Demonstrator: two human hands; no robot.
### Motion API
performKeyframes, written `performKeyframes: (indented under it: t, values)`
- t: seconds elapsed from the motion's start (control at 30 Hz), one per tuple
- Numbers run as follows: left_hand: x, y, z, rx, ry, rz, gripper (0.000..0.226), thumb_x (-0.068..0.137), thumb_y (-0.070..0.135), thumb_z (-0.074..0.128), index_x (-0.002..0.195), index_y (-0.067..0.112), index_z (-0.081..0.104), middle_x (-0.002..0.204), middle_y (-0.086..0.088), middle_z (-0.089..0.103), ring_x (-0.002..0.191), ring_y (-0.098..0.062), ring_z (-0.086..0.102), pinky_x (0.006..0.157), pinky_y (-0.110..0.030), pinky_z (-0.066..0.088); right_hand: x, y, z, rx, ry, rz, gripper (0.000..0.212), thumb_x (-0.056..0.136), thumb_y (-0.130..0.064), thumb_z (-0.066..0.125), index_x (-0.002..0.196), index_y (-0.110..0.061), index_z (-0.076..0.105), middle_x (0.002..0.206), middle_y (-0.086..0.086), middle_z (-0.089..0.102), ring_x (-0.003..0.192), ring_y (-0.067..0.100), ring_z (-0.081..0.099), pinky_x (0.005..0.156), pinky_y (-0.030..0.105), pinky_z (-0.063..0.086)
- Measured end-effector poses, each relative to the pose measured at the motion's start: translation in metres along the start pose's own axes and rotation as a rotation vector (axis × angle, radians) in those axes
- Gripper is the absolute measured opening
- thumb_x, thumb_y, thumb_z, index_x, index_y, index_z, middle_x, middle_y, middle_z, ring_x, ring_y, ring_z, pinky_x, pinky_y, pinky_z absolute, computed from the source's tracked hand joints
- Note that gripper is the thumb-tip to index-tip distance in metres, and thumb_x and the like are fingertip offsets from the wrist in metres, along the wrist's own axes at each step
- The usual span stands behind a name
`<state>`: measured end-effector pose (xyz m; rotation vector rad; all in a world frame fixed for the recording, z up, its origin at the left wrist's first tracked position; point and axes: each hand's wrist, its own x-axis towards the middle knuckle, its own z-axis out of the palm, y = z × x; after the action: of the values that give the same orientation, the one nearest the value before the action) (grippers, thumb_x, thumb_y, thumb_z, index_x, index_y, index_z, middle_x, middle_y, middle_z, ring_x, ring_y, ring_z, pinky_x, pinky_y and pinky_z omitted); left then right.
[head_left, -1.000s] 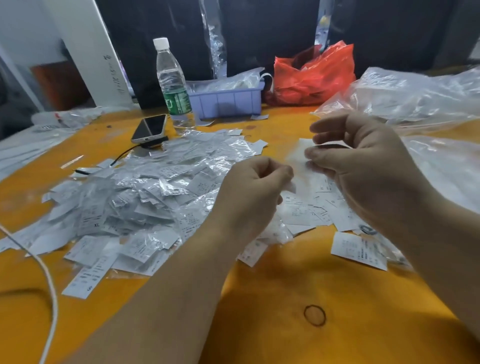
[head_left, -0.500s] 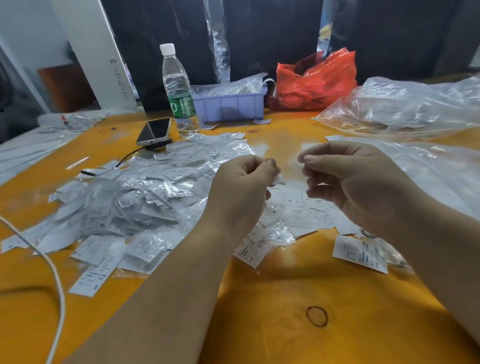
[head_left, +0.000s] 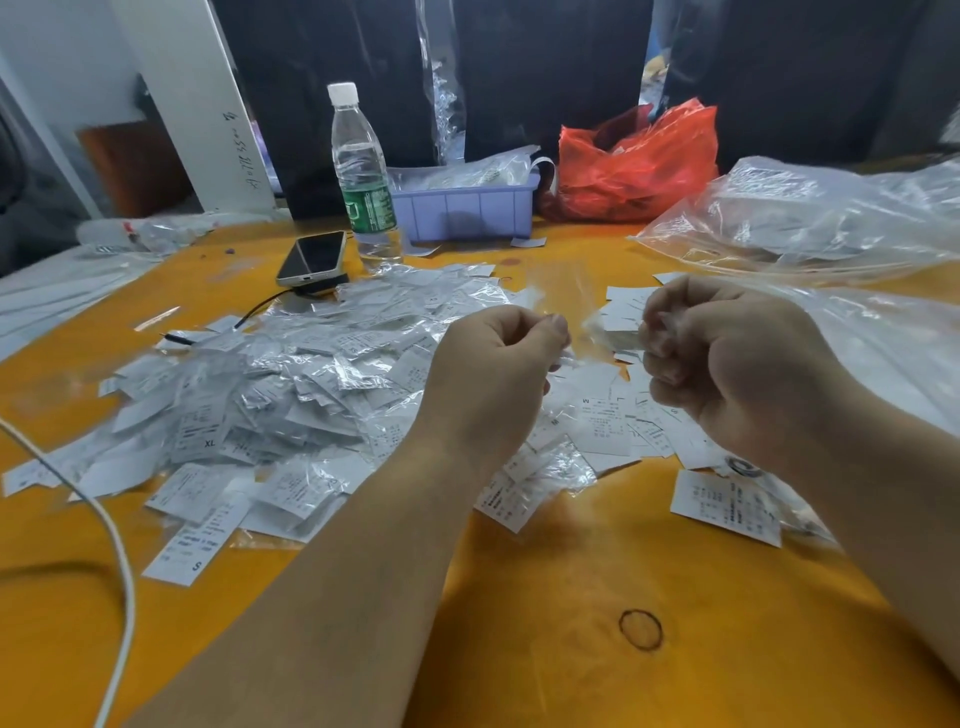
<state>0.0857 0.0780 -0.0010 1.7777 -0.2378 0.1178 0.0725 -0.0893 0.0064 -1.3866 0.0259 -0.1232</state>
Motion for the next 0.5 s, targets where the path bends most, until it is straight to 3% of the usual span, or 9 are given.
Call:
performKeyframes:
  t: [0.13,0.23,0.33,0.5]
  values:
    - [-0.0014,0.0006,0.0003,0.011,-0.018,0.011,0.022,0.092,0.030,0.066,0.073,0.018,0.068,0.074,-0.007,0.069,0.060,-0.008,0.057,0.064,-0.034,0.052,-0.0024,-0.0033,-0.0008,-0.006,-0.100,0.027,0.018,0.065,-0.015,0.045,0.078,-0.010,0.057,0.059,-0.002,0.031,0.050,0.013,0.023,0.040,0.023,0.025]
    - [-0.0025,0.0012,0.0007,0.019,-0.047,0.015,0.022,0.089,0.031,0.068,0.072,0.018,0.067,0.076,-0.008,0.070,0.061,-0.009,0.057,0.066,-0.034,0.052,-0.0016,-0.0035,-0.0005,-0.143,-0.148,0.033,0.029,0.081,-0.040,0.061,0.091,-0.013,0.056,0.060,-0.003,0.022,0.054,0.014,0.013,0.038,0.021,0.023]
    - [-0.0030,0.0018,0.0012,0.017,-0.074,0.033,0.022,0.088,0.032,0.070,0.073,0.017,0.068,0.076,-0.009,0.070,0.061,-0.008,0.057,0.065,-0.034,0.052,0.0000,-0.0004,0.0011,-0.212,-0.185,0.045,0.027,0.084,-0.039,0.064,0.091,-0.014,0.057,0.055,-0.004,0.022,0.047,0.011,0.012,0.037,0.020,0.018]
    - [-0.0045,0.0021,0.0029,0.028,-0.152,0.051,0.021,0.087,0.034,0.071,0.072,0.019,0.067,0.074,-0.006,0.071,0.061,-0.007,0.056,0.061,-0.027,0.050,0.0012,0.0027,-0.0021,-0.153,-0.241,0.038,0.016,0.080,-0.025,0.068,0.093,-0.015,0.066,0.059,-0.002,0.037,0.041,0.007,0.020,0.035,0.015,0.020]
